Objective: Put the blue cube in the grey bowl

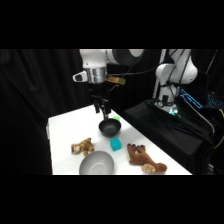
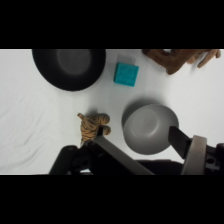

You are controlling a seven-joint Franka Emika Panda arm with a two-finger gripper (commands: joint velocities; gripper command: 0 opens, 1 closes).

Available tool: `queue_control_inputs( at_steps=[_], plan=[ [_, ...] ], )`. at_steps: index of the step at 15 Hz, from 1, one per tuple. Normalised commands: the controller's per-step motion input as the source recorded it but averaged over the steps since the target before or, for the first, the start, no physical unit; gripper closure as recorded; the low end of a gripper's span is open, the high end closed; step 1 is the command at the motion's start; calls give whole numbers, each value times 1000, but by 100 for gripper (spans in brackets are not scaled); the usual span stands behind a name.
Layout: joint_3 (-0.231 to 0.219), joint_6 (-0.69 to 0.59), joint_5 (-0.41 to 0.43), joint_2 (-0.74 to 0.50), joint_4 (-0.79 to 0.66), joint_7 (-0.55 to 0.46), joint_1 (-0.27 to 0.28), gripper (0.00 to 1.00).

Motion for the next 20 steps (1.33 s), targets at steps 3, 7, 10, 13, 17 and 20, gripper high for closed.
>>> queue_control_inputs(
  at_steps=[3,7,10,13,17,20],
  plan=[
    [15,34,-18,-7,-25,59,-12,0],
    [10,218,-55,-91,-200,198,5,0],
    [12,326,-52,-100,-286,227,19,0],
    [19,394,-73,-48,-280,249,38,0],
    [14,462,-88,38,-230,259,46,0],
    [-3,385,-129,50,-170,242,59,0]
  ],
)
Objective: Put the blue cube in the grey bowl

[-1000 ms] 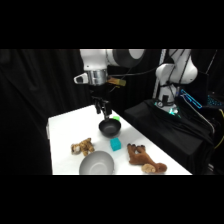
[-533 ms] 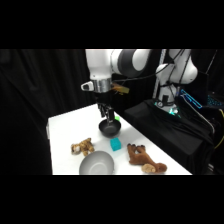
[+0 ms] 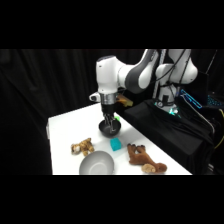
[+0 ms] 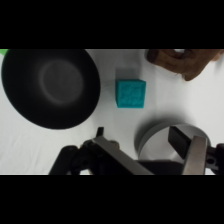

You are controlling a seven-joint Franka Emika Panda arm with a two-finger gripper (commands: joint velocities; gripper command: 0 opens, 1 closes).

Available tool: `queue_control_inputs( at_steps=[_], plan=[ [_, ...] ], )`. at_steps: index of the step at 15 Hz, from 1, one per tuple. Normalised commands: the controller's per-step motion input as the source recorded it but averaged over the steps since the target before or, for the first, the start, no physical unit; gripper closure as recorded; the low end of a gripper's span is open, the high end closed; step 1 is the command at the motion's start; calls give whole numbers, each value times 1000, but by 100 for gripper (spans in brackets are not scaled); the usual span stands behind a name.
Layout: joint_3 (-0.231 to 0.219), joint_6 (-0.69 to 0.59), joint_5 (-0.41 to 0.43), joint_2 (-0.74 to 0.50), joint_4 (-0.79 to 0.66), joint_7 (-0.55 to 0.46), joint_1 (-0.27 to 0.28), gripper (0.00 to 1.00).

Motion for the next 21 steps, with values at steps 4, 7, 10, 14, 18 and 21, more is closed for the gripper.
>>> queue_control_inputs(
  at_steps=[4,7,10,14,18,21],
  plan=[
    [-2,315,-97,33,-136,176,63,0],
    [-8,332,-94,65,-110,156,65,0],
    [-19,341,-82,115,-72,130,57,0],
    [-34,337,-68,170,-14,127,74,0],
    [-67,257,-62,178,42,132,101,0],
    [-68,205,-41,135,53,123,118,0]
  ],
)
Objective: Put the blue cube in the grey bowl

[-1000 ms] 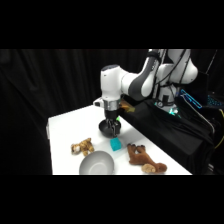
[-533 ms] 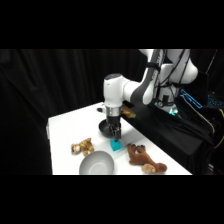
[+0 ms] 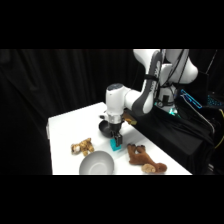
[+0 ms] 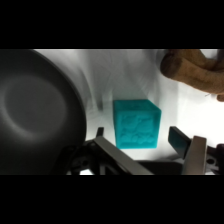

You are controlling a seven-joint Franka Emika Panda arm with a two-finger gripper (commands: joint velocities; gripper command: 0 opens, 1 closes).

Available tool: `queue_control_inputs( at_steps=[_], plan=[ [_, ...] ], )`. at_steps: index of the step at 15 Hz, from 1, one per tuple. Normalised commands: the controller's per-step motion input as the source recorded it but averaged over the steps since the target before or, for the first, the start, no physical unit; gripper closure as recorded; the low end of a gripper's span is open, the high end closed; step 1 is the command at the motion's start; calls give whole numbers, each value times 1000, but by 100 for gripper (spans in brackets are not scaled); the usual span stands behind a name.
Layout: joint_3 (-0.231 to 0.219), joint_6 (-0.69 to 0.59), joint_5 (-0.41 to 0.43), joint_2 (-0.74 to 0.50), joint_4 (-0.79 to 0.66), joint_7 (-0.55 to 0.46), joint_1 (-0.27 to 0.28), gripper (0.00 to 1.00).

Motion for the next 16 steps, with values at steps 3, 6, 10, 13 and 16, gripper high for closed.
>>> queue_control_inputs(
  at_steps=[3,6,10,13,16],
  plan=[
    [-86,221,-43,126,58,135,143,0],
    [-84,224,-13,136,62,117,123,0],
    [-90,192,4,102,58,94,117,0],
    [-123,178,-11,72,49,106,148,27],
    [-131,155,-20,48,38,110,149,48]
  ],
)
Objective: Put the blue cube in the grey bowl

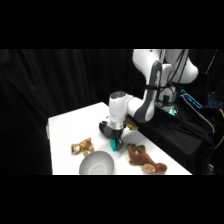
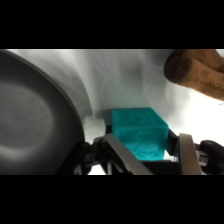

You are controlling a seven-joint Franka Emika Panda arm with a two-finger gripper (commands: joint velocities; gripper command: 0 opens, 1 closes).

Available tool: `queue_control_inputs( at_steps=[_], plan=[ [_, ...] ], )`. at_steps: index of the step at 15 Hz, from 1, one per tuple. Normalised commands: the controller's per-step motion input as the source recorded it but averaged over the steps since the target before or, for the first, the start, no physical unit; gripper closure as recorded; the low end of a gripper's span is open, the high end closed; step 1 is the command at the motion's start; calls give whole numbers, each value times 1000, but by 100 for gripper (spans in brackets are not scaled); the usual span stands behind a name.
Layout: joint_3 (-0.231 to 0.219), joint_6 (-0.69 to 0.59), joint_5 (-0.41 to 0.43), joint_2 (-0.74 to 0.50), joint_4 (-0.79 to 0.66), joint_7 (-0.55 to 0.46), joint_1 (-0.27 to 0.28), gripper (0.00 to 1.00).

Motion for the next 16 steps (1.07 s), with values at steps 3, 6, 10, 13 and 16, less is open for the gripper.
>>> queue_control_inputs(
  at_steps=[3,6,10,13,16],
  plan=[
    [-139,102,-40,-9,11,129,155,69],
    [-161,15,-76,-100,-22,163,185,72],
    [-238,-91,-185,-207,-43,229,268,74],
    [-252,-208,-249,-278,-31,246,265,74],
    [-165,-350,-272,-332,-7,240,178,74]
  ],
)
